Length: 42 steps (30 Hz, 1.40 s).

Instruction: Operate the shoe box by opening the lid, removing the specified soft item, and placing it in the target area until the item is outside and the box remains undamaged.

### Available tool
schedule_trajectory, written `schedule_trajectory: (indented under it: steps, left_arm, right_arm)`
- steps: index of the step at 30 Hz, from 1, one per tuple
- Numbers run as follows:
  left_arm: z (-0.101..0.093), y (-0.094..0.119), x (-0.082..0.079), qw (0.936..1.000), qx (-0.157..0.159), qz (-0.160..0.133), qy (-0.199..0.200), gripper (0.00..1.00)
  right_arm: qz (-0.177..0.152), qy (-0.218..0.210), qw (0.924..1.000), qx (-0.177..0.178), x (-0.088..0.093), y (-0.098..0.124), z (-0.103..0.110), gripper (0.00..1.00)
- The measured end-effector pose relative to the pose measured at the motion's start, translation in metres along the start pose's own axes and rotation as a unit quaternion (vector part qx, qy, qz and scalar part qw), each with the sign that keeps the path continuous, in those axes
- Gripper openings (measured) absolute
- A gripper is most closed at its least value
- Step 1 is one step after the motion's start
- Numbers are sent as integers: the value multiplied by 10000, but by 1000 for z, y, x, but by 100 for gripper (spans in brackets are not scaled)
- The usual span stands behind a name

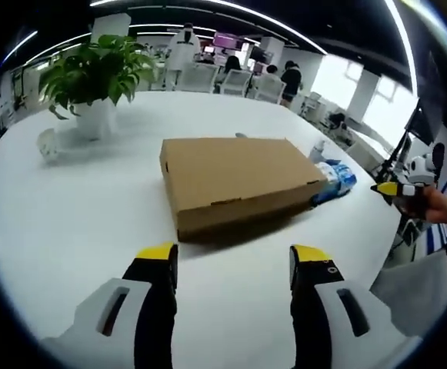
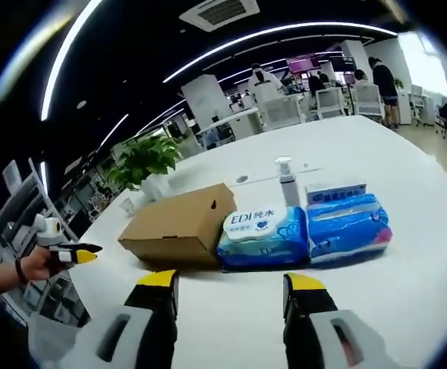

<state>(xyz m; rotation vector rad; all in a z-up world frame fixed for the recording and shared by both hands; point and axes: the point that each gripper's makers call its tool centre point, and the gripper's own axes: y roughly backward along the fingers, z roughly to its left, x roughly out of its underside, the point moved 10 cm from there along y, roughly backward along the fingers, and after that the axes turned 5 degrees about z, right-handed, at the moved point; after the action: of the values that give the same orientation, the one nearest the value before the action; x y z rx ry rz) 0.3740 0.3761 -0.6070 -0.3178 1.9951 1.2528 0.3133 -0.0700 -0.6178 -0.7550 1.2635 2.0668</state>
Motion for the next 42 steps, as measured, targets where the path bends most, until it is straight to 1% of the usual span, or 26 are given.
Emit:
schedule_trajectory:
  steps: [2,4,6,8,10,12,15,19,21,24,27,31,35,39,42]
  left_arm:
    - [-5,2,7,10000,-19,25,-60,59]
    - [-9,5,13,10000,16,-49,34,59]
    - [-14,7,19,9999,30,-105,109,59]
    - [-15,2,24,9998,107,-142,111,60]
    - [-21,0,29,9998,194,-68,14,61]
    - [-23,-2,29,9997,232,-107,-46,61]
    - [-22,-3,27,9996,259,-146,-16,61]
    - [-26,-3,29,9995,292,-133,-57,61]
    - [-30,-2,31,9994,313,-76,-94,61]
    - [-31,-1,33,9994,324,-65,-98,61]
    - [-33,0,35,9995,324,-51,-30,62]
    - [-35,2,36,9994,337,-62,49,62]
    - [-36,7,37,9993,297,-133,197,62]
    - [-37,10,41,9989,193,-219,368,62]
    - [-37,9,42,9990,157,-224,362,62]
  right_arm:
    - [2,76,9999,77,7,10,-2,56]
    - [-67,42,9999,140,11,21,-4,58]
    - [-256,-64,9994,230,14,32,-4,59]
    - [-350,-109,9991,226,18,41,-3,60]
    - [-371,-229,9987,275,22,48,-1,59]
    - [-483,-277,9981,281,23,52,0,60]
    - [-517,-224,9976,403,24,58,2,61]
    - [-742,-477,9945,568,24,64,0,62]
    - [-775,-511,9936,650,27,65,0,62]
    - [-785,-484,9933,698,33,66,5,62]
    - [-771,-449,9931,764,40,66,8,63]
    - [-823,-533,9921,788,46,67,9,63]
    - [-823,-582,9914,830,48,67,8,62]
    - [-881,-528,9907,893,45,68,10,62]
    - [-986,-587,9897,855,40,66,12,62]
